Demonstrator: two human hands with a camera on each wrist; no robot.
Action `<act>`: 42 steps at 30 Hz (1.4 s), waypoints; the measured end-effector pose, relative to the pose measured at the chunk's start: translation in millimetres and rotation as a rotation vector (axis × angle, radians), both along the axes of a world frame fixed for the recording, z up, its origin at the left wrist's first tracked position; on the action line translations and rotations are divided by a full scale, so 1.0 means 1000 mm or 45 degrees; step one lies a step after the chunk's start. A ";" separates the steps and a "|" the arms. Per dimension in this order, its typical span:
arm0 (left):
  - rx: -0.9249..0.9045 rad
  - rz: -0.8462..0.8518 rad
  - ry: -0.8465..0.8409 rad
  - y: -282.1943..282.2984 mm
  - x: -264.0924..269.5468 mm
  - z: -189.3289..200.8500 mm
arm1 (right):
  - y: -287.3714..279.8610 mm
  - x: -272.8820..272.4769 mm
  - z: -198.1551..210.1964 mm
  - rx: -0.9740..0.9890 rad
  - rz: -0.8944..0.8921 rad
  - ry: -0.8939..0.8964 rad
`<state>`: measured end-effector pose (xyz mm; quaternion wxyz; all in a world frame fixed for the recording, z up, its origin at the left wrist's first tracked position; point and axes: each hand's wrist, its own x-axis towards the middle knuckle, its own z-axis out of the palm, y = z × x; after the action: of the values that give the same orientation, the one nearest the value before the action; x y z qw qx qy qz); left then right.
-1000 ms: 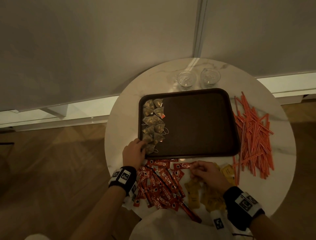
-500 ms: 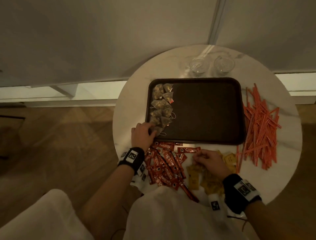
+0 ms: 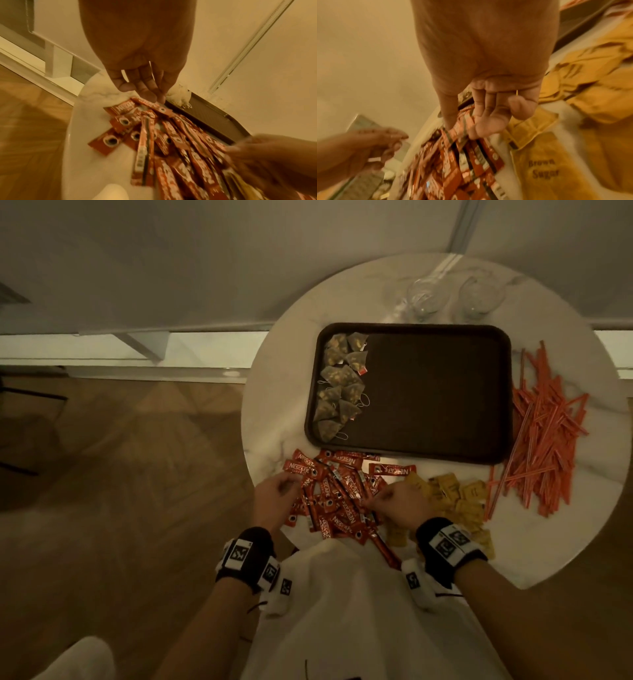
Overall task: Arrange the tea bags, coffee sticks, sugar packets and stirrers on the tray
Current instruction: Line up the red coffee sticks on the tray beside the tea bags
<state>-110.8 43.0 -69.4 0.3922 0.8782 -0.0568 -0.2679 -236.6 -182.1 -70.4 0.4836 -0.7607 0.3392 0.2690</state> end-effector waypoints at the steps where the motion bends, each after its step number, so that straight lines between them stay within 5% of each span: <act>1: -0.007 -0.022 0.018 -0.002 -0.006 0.001 | 0.002 0.003 -0.004 -0.031 0.056 -0.016; 6: 0.041 -0.220 0.035 -0.017 -0.016 0.004 | 0.003 0.006 0.002 -0.082 0.109 -0.109; 12: 0.635 -0.610 0.291 -0.015 -0.024 0.002 | -0.006 -0.020 0.025 -0.097 0.002 -0.225; 19: 0.682 -0.714 0.459 -0.025 -0.039 -0.005 | -0.007 -0.038 0.032 -0.040 0.003 -0.223; 31: 0.320 -0.463 0.594 -0.034 -0.027 -0.017 | -0.009 -0.043 0.030 0.208 -0.156 -0.257; 36: 0.268 -0.484 0.471 -0.027 -0.025 -0.010 | -0.014 -0.046 0.028 0.260 -0.275 -0.328; 42: -0.012 -0.587 0.014 -0.035 -0.037 0.027 | -0.011 -0.044 0.040 0.105 0.230 -0.246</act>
<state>-148.0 7.7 -42.2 0.3251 0.8386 -0.2550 -0.3551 -280.2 -192.6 -30.4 0.5188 -0.7900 0.2099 0.2505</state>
